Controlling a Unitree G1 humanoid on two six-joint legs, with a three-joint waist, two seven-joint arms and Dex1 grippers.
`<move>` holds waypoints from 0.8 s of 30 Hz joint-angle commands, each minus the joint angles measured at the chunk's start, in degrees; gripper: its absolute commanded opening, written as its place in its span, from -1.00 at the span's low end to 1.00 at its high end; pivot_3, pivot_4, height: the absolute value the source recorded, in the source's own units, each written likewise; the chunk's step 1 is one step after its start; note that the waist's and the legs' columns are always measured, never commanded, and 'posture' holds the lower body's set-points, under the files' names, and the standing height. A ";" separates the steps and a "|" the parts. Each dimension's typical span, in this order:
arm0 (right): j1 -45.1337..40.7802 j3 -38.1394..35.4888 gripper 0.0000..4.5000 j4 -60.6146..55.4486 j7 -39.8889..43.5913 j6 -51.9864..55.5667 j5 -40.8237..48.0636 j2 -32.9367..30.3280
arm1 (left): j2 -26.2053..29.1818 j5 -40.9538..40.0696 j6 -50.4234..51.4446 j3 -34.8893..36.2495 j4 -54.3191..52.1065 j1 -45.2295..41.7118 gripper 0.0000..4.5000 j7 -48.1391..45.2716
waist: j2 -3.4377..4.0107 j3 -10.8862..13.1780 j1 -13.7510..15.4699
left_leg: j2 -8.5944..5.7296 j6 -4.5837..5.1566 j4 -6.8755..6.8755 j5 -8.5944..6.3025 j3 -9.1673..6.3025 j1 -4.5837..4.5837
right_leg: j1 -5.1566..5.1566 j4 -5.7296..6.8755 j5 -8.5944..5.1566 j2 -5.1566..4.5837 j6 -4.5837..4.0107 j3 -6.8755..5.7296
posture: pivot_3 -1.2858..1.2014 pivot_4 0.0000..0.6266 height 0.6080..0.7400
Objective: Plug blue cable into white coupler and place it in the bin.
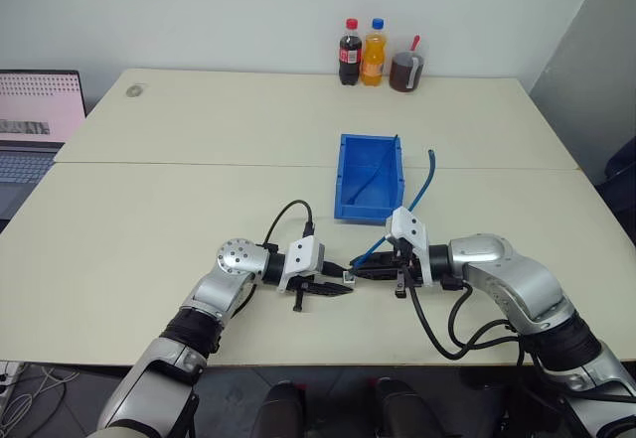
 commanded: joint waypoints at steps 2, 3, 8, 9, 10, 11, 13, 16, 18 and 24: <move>-0.80 1.91 -0.94 1.46 -0.96 -0.31 -3.83 0.48 | 0.29 3.08 1.53 -1.12 0.41 1.24 -0.63 0.40 | 0.02 -0.07 -0.02 | 0.00 0.00 0.00 0.00 0.00 0.03 | 0.01 0.02 0.00 0.01 0.00 0.00 | 0.03 -0.52 1.00; -0.76 2.13 -0.94 1.51 -0.80 -0.49 -4.13 0.45 | 0.25 3.11 1.61 -1.07 0.36 1.22 -0.63 0.45 | 0.01 -0.16 -0.03 | 0.00 0.00 0.00 0.00 0.00 0.04 | 0.01 0.03 0.00 0.01 0.00 0.01 | 0.03 -0.52 1.00; -0.51 4.20 -0.94 1.24 0.24 -2.59 -7.37 -0.82 | 0.03 3.43 2.12 -0.76 -0.14 1.30 -0.63 0.81 | 0.02 -0.34 -0.04 | 0.02 0.01 0.00 0.01 -0.02 0.21 | 0.19 0.02 0.00 0.04 0.00 0.00 | 0.03 -0.52 1.00; -0.62 4.44 -0.94 1.03 0.36 -2.67 -7.78 -0.95 | -0.04 3.49 2.18 -0.70 -0.15 1.30 -0.63 0.90 | 0.02 -0.34 -0.04 | 0.02 0.01 -0.01 0.01 -0.02 0.26 | 0.26 0.01 0.00 0.04 -0.01 0.00 | 0.03 -0.52 1.00; -0.78 4.70 -0.94 0.84 0.41 -2.65 -8.20 -1.09 | -0.09 3.54 2.23 -0.65 -0.18 1.30 -0.63 0.98 | 0.02 -0.34 -0.04 | 0.02 0.01 -0.02 0.00 -0.03 0.40 | 0.41 -0.03 -0.01 0.04 -0.01 -0.01 | 0.03 -0.52 1.00; -1.06 5.10 -0.94 0.62 0.34 -2.69 -8.98 -1.36 | -0.12 3.59 2.25 -0.58 -0.24 1.34 -0.63 1.14 | 0.02 -0.34 -0.04 | 0.02 0.01 -0.05 0.00 -0.02 0.52 | 0.53 -0.05 -0.03 0.03 -0.02 0.00 | 0.03 -0.52 1.00; -1.71 5.76 -0.94 0.05 0.24 -2.16 -10.06 -1.78 | -0.21 3.63 2.38 -0.50 -0.40 1.39 -0.63 1.37 | 0.02 -0.34 -0.04 | 0.02 0.01 -0.07 0.00 -0.02 0.65 | 0.68 -0.09 -0.04 0.03 -0.04 -0.01 | 0.03 -0.52 1.00; -2.54 6.36 -0.94 -1.83 -0.23 0.37 -10.45 -1.85 | -0.37 3.65 2.63 -0.37 -0.67 1.52 -0.63 1.76 | 0.02 -0.34 -0.04 | 0.02 0.01 -0.12 0.00 -0.01 0.80 | 0.80 -0.10 -0.07 0.01 -0.05 0.00 | 0.03 -0.52 1.00; -2.51 6.67 -0.94 -2.86 -0.51 1.88 -10.43 -1.52 | -0.45 3.60 2.90 -0.29 -0.90 1.58 -0.63 2.00 | 0.02 -0.34 -0.04 | 0.02 0.01 -0.12 0.00 -0.02 0.81 | 0.81 -0.09 -0.07 0.00 -0.05 0.00 | 0.03 -0.52 1.00; 0.30 9.45 -0.94 -0.46 -0.55 -0.14 -13.03 -1.72 | -0.67 3.59 3.22 -0.13 -1.24 1.55 -0.63 2.58 | 0.01 -0.34 -0.03 | 0.01 0.01 -0.12 -0.01 0.00 0.83 | 0.82 -0.10 -0.07 -0.01 -0.04 0.02 | 0.03 -0.52 1.00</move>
